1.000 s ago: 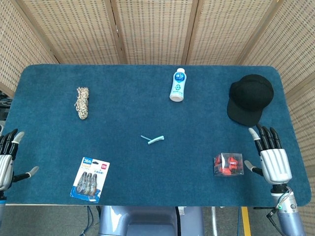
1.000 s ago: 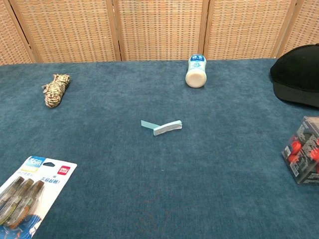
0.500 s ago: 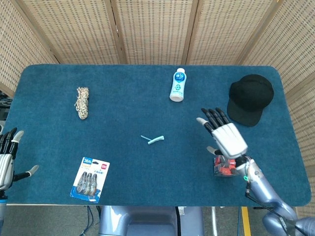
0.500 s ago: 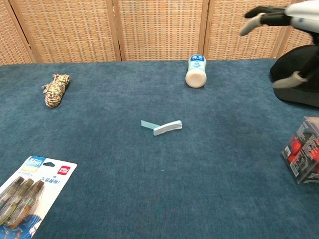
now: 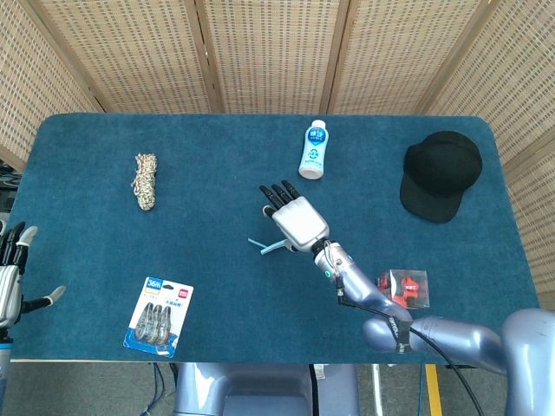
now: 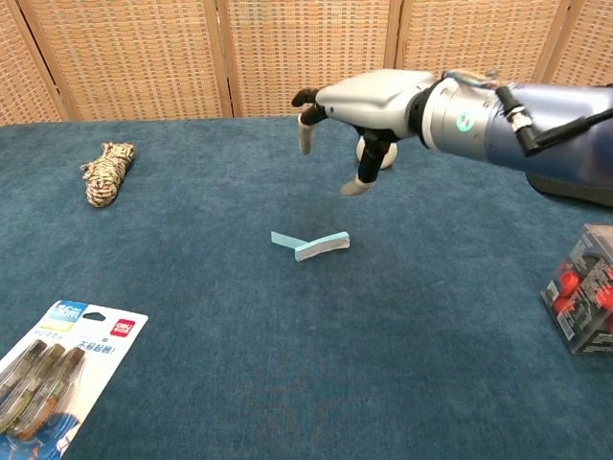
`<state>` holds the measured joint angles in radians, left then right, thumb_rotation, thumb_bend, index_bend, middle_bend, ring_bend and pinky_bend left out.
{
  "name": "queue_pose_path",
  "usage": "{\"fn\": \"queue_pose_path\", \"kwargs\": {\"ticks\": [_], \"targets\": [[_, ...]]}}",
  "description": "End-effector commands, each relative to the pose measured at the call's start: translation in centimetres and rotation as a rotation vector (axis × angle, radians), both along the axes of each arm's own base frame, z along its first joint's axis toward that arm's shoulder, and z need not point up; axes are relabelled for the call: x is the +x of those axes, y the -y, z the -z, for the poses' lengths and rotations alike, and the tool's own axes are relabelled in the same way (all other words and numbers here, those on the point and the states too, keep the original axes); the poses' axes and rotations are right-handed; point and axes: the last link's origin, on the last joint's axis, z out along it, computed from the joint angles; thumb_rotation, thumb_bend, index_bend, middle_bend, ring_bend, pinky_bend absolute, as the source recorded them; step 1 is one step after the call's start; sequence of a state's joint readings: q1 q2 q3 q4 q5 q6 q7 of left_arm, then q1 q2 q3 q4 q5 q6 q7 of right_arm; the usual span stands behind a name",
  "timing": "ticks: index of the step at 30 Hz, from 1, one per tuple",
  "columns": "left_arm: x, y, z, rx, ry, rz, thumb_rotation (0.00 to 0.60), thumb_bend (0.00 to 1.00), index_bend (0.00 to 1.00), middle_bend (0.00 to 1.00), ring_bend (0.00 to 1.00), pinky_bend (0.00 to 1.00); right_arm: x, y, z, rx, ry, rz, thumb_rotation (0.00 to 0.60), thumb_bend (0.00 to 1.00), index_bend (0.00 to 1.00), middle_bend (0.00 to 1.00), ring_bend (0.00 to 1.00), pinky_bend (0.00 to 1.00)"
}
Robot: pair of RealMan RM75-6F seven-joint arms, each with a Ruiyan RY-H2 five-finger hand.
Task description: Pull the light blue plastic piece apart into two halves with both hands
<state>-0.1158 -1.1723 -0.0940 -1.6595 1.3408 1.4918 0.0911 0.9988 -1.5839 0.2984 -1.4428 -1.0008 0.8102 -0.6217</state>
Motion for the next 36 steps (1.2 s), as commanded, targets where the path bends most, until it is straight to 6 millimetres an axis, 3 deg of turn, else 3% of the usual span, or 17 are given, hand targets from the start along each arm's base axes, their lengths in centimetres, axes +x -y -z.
{"fn": "queue_pose_path", "kwargs": {"ticks": [1, 4, 15, 36], "targets": [[-0.2, -0.1, 0.0, -0.004, 0.002, -0.008, 0.6, 0.0, 0.0, 0.0, 0.0, 0.0, 0.0, 0.2, 2.2, 0.018, -0.05, 0.0, 0.6, 0.35, 0.34, 0.0, 0.0, 0.0], [-0.5, -0.5, 0.0, -0.009, 0.008, -0.021, 0.6, 0.0, 0.0, 0.0, 0.0, 0.0, -0.6, 0.6, 4.2, 0.029, -0.097, 0.015, 0.6, 0.38, 0.35, 0.0, 0.0, 0.0], [-0.5, -0.6, 0.1, -0.028, 0.015, -0.021, 0.6, 0.0, 0.0, 0.0, 0.0, 0.0, -2.5, -0.1, 7.1, 0.054, -0.122, 0.039, 0.6, 0.36, 0.41, 0.0, 0.0, 0.0], [-0.4, -0.5, 0.1, -0.036, 0.018, -0.015, 0.6, 0.0, 0.0, 0.0, 0.0, 0.0, -4.2, 0.4, 8.0, 0.026, -0.085, 0.059, 0.6, 0.36, 0.48, 0.0, 0.0, 0.0]]}}
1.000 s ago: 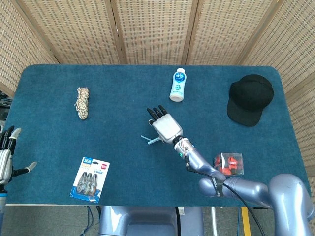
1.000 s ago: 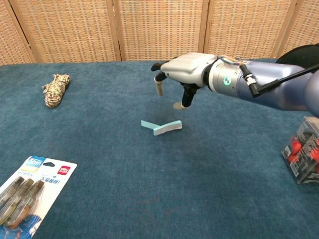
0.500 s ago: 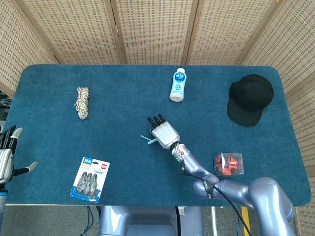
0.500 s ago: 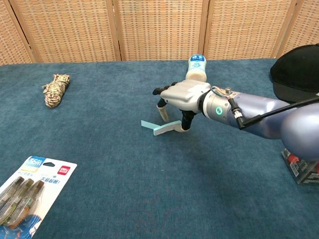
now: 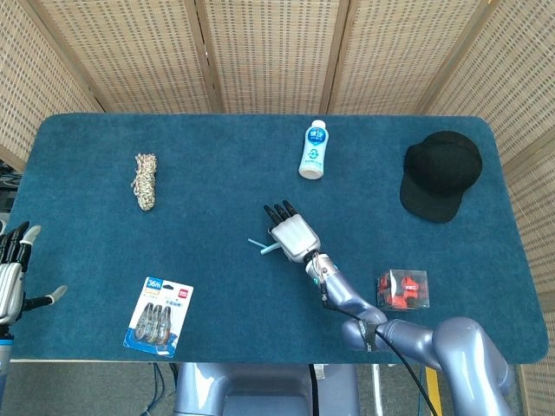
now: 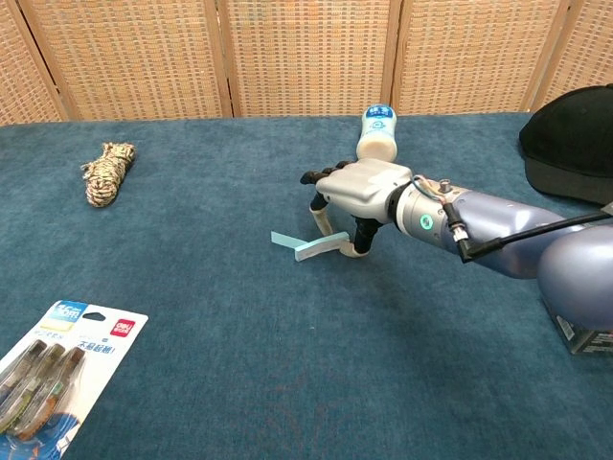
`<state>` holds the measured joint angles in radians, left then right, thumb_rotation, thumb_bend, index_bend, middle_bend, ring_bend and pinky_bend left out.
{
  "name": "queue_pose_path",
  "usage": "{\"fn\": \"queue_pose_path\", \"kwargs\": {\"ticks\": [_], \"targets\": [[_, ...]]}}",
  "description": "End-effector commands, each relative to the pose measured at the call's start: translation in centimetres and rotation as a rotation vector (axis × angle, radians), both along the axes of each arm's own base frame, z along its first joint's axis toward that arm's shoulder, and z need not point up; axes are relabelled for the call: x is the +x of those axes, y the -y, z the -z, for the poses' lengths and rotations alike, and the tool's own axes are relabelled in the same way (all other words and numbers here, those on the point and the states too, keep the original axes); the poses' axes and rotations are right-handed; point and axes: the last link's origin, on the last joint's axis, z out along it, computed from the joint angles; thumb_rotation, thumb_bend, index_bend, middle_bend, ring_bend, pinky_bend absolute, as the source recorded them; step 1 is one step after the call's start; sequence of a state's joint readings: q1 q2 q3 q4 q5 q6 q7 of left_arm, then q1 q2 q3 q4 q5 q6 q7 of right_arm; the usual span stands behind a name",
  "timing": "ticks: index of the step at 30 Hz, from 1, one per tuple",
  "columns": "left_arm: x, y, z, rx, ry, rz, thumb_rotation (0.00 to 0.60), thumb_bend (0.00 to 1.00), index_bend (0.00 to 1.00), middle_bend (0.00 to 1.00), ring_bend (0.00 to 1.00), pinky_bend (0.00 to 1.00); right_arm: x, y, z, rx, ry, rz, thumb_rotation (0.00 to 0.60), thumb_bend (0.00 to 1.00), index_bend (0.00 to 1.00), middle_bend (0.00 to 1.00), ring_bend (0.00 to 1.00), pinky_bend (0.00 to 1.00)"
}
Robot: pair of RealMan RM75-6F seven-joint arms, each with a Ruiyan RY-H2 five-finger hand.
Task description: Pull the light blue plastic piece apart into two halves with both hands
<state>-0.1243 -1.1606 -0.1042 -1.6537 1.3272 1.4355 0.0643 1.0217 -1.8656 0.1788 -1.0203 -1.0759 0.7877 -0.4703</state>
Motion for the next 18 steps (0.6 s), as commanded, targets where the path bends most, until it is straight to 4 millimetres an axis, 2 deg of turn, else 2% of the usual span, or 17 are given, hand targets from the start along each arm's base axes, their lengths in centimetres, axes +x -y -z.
{"fn": "queue_pose_path", "kwargs": {"ticks": [1, 11, 18], "targets": [[0.04, 0.01, 0.01, -0.001, 0.0, 0.001, 0.6, 0.0, 0.0, 0.0, 0.0, 0.0, -0.16, 0.05, 0.11, -0.003, 0.002, 0.005, 0.6, 0.36, 0.48, 0.0, 0.0, 0.0], [0.09, 0.08, -0.04, -0.001, 0.001, 0.005, 0.6, 0.0, 0.0, 0.0, 0.0, 0.0, -0.64, 0.26, 0.23, -0.015, -0.003, 0.015, 0.6, 0.36, 0.49, 0.0, 0.0, 0.0], [0.21, 0.17, 0.04, -0.005, 0.002, 0.01, 0.6, 0.0, 0.0, 0.0, 0.0, 0.0, -0.62, 0.11, 0.44, -0.021, 0.019, 0.014, 0.6, 0.38, 0.57, 0.03, 0.0, 0.0]]}}
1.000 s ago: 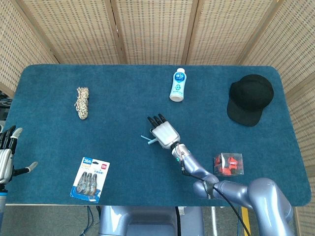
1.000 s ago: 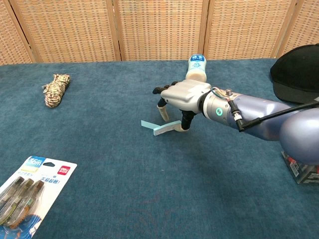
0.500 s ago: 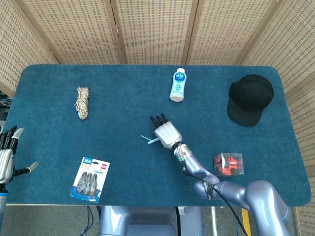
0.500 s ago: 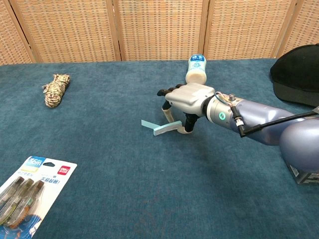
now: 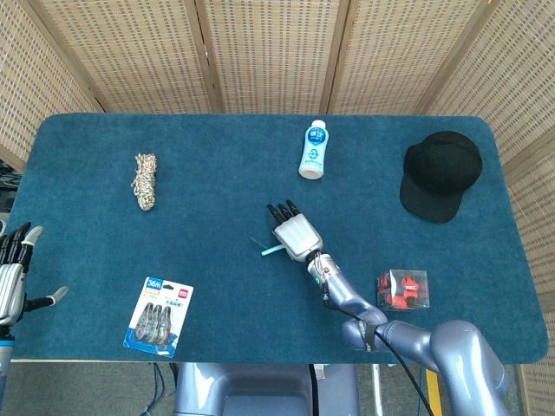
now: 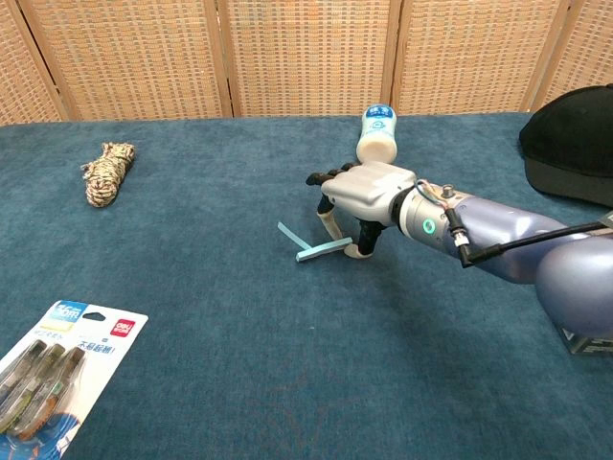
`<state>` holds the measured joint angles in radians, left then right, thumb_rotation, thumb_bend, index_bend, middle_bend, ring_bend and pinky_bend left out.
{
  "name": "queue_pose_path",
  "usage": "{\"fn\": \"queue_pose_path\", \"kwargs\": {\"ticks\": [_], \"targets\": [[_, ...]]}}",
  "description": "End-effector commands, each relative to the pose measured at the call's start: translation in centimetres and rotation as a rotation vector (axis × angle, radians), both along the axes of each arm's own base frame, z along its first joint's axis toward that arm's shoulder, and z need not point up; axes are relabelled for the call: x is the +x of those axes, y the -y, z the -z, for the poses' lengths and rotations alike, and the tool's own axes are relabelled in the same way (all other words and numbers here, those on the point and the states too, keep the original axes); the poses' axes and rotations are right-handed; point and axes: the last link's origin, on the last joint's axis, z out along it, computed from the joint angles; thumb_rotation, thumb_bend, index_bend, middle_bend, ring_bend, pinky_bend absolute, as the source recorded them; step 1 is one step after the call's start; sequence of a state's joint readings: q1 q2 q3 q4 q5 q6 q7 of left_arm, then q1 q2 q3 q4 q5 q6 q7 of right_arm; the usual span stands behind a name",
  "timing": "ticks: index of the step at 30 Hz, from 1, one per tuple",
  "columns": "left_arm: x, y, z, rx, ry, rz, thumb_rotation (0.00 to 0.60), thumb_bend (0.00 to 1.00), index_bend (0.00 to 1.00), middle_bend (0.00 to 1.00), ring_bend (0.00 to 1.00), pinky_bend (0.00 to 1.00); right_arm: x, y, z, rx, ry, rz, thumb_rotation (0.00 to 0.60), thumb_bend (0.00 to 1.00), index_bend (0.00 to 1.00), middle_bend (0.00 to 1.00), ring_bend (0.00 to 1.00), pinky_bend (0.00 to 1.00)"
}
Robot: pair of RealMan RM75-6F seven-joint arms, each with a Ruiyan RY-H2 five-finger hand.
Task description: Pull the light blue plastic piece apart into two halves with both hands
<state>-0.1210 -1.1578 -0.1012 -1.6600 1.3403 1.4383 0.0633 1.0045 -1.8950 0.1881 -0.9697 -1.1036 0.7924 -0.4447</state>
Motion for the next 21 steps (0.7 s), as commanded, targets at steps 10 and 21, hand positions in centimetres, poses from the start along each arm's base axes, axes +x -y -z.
{"fn": "queue_pose_path", "kwargs": {"ticks": [10, 21], "targets": [[0.2, -0.3, 0.3, -0.021, -0.014, 0.007, 0.6, 0.0, 0.0, 0.0, 0.0, 0.0, 0.6, -0.2, -0.6, -0.002, 0.092, 0.004, 0.6, 0.45, 0.62, 0.06, 0.0, 0.0], [5.5, -7.7, -0.4, -0.033, -0.155, 0.306, 0.6, 0.0, 0.0, 0.29, 0.24, 0.23, 3.0, -0.6, -3.1, -0.027, 0.144, -0.035, 0.6, 0.45, 0.62, 0.07, 0.0, 0.0]]}}
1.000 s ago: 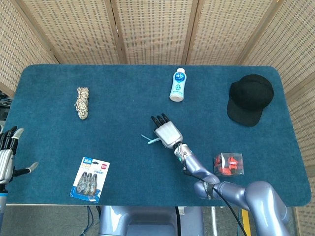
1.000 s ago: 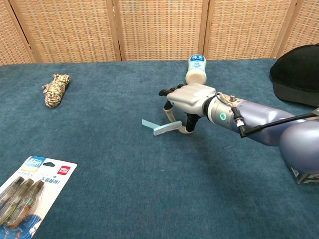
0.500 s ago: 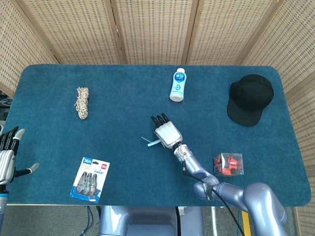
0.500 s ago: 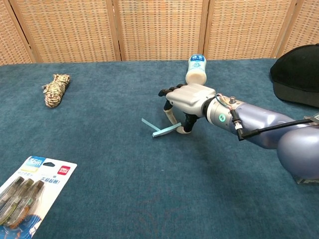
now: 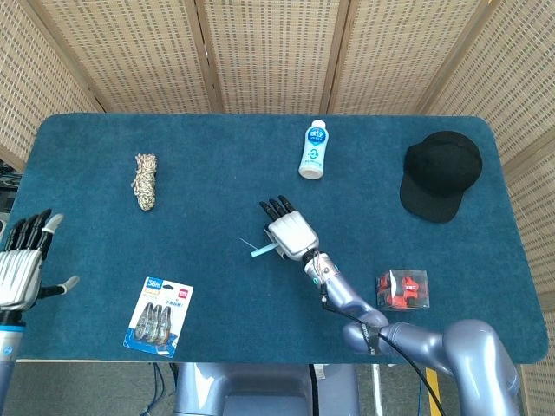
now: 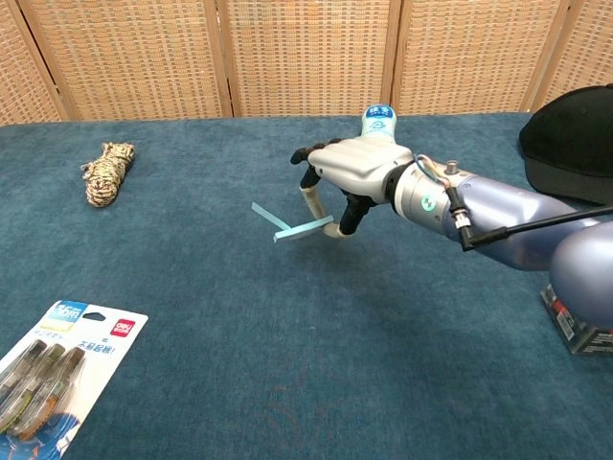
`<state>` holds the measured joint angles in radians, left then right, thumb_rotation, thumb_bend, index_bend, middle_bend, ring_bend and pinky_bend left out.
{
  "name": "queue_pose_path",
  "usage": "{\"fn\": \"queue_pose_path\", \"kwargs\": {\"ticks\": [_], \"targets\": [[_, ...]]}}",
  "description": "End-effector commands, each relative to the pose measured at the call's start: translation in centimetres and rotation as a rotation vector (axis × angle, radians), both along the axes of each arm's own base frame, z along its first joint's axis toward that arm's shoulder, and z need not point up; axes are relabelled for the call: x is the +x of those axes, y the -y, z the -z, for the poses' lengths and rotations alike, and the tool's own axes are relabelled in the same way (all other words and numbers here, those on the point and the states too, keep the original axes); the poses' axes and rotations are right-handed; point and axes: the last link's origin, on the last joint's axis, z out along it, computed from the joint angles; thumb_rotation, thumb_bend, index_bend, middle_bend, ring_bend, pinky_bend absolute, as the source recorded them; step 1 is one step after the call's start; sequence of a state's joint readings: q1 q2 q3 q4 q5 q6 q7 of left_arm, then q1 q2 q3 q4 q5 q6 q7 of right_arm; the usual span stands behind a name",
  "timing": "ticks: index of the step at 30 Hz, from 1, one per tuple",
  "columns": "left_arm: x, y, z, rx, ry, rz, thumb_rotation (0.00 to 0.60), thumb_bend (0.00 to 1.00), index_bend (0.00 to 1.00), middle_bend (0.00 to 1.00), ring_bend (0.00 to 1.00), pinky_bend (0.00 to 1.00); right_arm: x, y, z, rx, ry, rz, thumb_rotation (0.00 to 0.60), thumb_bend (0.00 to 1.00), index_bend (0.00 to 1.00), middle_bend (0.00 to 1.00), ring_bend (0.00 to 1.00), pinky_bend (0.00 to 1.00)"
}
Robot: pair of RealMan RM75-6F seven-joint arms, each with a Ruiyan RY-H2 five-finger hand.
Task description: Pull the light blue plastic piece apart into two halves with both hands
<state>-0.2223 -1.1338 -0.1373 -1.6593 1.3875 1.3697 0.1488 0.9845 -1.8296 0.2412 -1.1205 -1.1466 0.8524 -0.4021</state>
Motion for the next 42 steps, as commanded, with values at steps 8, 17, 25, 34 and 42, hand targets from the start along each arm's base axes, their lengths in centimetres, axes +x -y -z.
{"fn": "queue_pose_path", "kwargs": {"ticks": [8, 17, 25, 34, 42], "targets": [[7.3, -10.5, 2.2, -0.068, 0.005, 0.359, 0.6, 0.0, 0.24, 0.9, 0.77, 0.79, 1.9, -0.5, -0.9, -0.031, -0.014, 0.006, 0.6, 0.46, 0.62, 0.08, 0.0, 0.0], [11.2, -13.8, 5.9, -0.186, 0.018, 0.416, 0.6, 0.0, 0.35, 0.99, 0.87, 0.87, 3.3, -0.6, -0.5, -0.035, -0.01, 0.04, 0.6, 0.47, 0.62, 0.09, 0.0, 0.0], [13.3, -14.8, 8.5, -0.253, 0.076, 0.408, 0.6, 0.05, 0.42, 1.0, 0.9, 0.91, 4.3, -0.6, -0.6, -0.035, 0.003, 0.065, 0.6, 0.47, 0.62, 0.09, 0.0, 0.0], [12.7, -14.3, 11.6, -0.327, 0.132, 0.352, 0.6, 0.17, 0.47, 1.0, 0.9, 0.91, 4.5, -0.4, -0.7, -0.032, 0.018, 0.106, 0.6, 0.49, 0.62, 0.1, 0.0, 0.0], [13.0, -14.4, 13.8, -0.351, 0.168, 0.339, 0.6, 0.28, 0.53, 1.0, 0.9, 0.91, 4.3, -0.5, -0.8, -0.031, 0.02, 0.114, 0.6, 0.51, 0.62, 0.1, 0.0, 0.0]]}}
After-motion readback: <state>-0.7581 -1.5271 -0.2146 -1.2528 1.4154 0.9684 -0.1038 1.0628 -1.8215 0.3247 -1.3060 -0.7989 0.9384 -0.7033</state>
